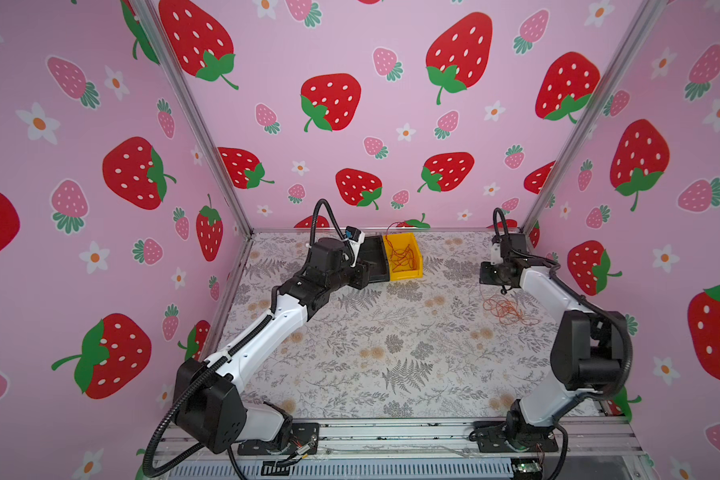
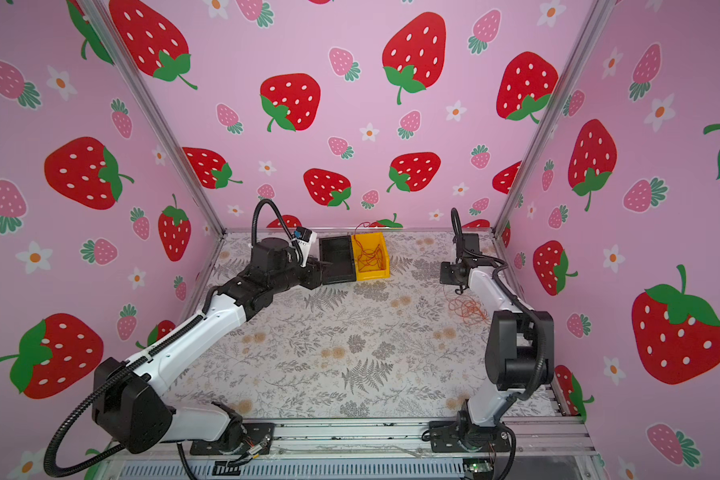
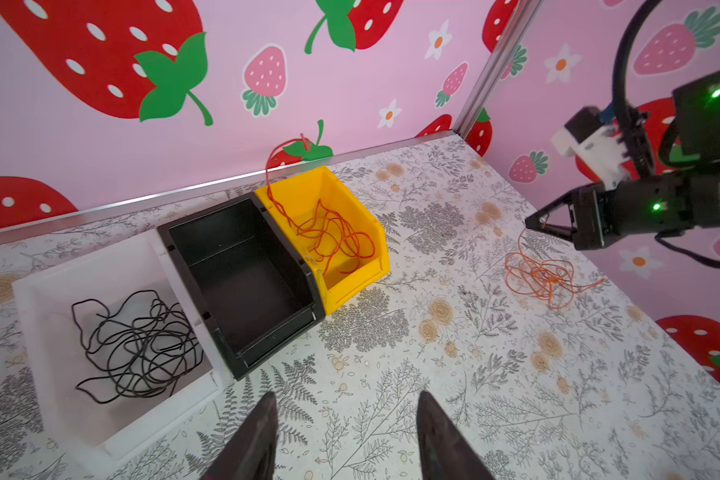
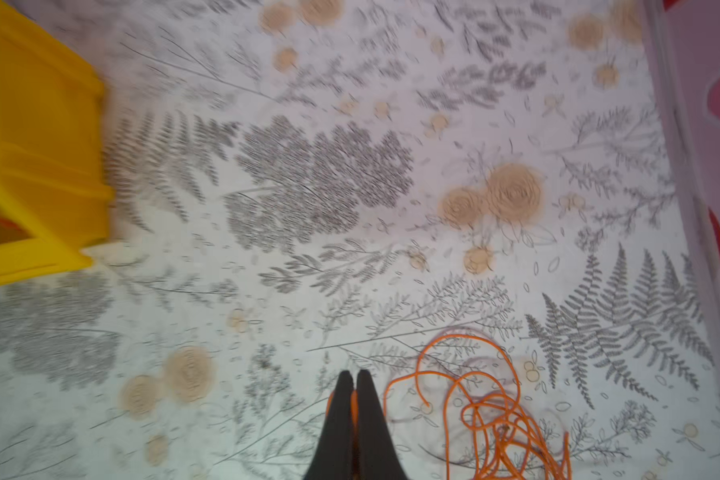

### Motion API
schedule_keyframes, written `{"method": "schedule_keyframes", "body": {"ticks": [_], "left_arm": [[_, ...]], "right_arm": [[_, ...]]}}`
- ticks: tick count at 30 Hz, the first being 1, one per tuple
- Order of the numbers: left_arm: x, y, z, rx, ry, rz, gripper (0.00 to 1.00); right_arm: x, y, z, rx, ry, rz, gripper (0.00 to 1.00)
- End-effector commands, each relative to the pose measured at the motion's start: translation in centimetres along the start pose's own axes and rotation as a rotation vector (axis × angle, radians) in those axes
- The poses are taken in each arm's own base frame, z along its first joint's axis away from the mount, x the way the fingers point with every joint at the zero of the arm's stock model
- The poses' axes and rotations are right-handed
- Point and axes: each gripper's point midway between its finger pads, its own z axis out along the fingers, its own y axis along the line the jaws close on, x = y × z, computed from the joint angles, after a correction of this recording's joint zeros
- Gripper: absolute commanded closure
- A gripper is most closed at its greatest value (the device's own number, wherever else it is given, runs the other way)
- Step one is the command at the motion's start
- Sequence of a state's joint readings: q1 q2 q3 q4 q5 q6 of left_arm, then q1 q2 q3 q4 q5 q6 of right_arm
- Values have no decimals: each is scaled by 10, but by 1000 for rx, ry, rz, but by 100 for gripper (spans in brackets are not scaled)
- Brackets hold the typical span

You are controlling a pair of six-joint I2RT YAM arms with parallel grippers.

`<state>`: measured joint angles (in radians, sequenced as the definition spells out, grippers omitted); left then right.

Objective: Untangle the cables

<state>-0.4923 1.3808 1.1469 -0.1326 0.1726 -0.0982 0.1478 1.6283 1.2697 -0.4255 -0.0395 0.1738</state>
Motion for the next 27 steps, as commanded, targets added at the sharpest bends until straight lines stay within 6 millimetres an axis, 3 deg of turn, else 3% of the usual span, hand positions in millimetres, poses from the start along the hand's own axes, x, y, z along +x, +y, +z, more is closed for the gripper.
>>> {"method": "schedule_keyframes", "body": {"ticks": [1,6,11,14,17,20,25,27], "left_arm": [[-16,-32,-6,107,-106,106,42],[-21,-71,-6,219,-190,190,32],[-19,-99,-6,315,-343,251,11],[-16,-108,-4,327,-391,293,8],[-11,-104,2,302,-388,299,6],[-6,-92,1,233,-398,334,7],[3,-74,-29,230,-383,443,32],[15,-69,-41,276,-325,483,34]], "right_arm": [[-35,50,-48,-134,-123,-124,100],[-65,106,-103,-236,-238,-233,100],[-88,157,-153,-357,-344,-266,100],[-100,182,-181,-413,-403,-287,100],[-110,201,-204,-452,-445,-301,100],[-115,219,-220,-493,-466,-323,100],[-115,244,-236,-557,-476,-382,100],[-113,251,-237,-580,-468,-405,100]]}}
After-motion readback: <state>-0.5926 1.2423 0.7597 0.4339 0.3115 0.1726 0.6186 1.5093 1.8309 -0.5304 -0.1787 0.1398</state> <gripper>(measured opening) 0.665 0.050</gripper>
